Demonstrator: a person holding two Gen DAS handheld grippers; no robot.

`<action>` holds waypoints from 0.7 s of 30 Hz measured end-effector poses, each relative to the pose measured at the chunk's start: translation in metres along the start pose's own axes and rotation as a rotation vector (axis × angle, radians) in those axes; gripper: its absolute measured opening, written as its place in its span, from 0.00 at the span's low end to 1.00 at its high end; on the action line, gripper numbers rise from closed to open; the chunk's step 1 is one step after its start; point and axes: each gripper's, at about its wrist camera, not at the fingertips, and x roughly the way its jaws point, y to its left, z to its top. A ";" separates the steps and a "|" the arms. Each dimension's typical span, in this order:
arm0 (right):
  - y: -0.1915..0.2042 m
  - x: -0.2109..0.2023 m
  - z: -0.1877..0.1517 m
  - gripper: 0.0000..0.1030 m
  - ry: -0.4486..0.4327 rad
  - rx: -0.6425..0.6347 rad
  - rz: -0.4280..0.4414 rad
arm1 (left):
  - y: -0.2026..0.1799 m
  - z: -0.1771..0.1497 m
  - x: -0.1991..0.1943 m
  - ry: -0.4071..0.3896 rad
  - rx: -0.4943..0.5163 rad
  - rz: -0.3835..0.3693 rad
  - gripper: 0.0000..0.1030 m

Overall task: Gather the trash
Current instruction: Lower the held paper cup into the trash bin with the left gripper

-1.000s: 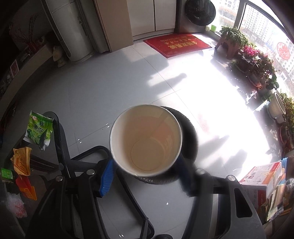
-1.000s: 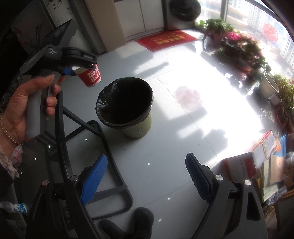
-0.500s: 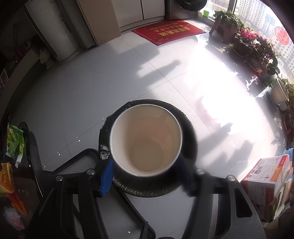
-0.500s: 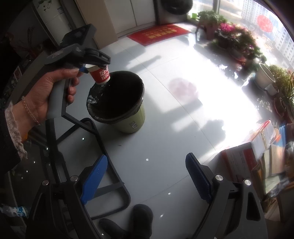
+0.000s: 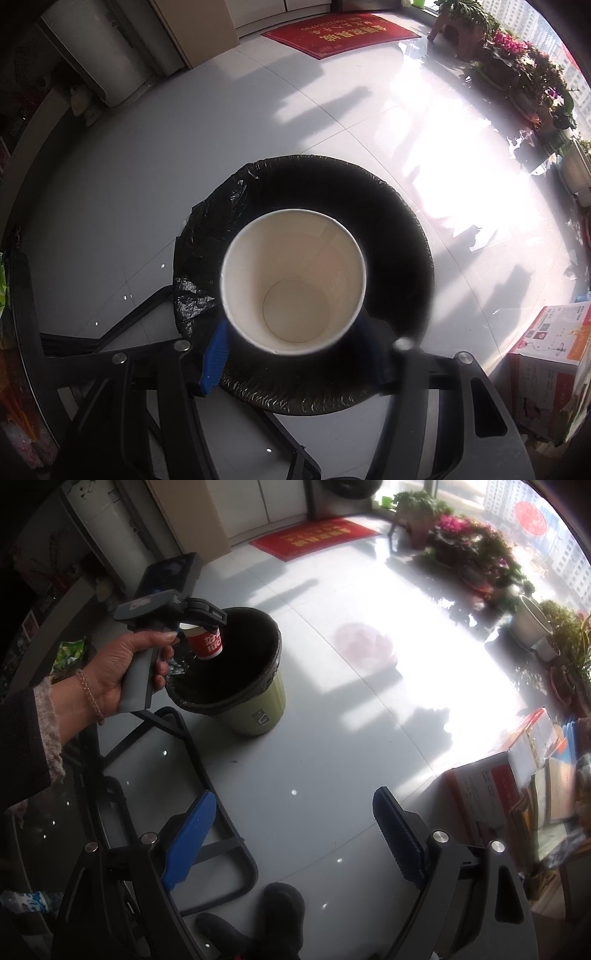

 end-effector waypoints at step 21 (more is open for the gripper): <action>-0.012 0.015 -0.016 0.82 0.036 0.021 -0.021 | 0.009 -0.016 0.097 0.226 0.011 0.081 0.60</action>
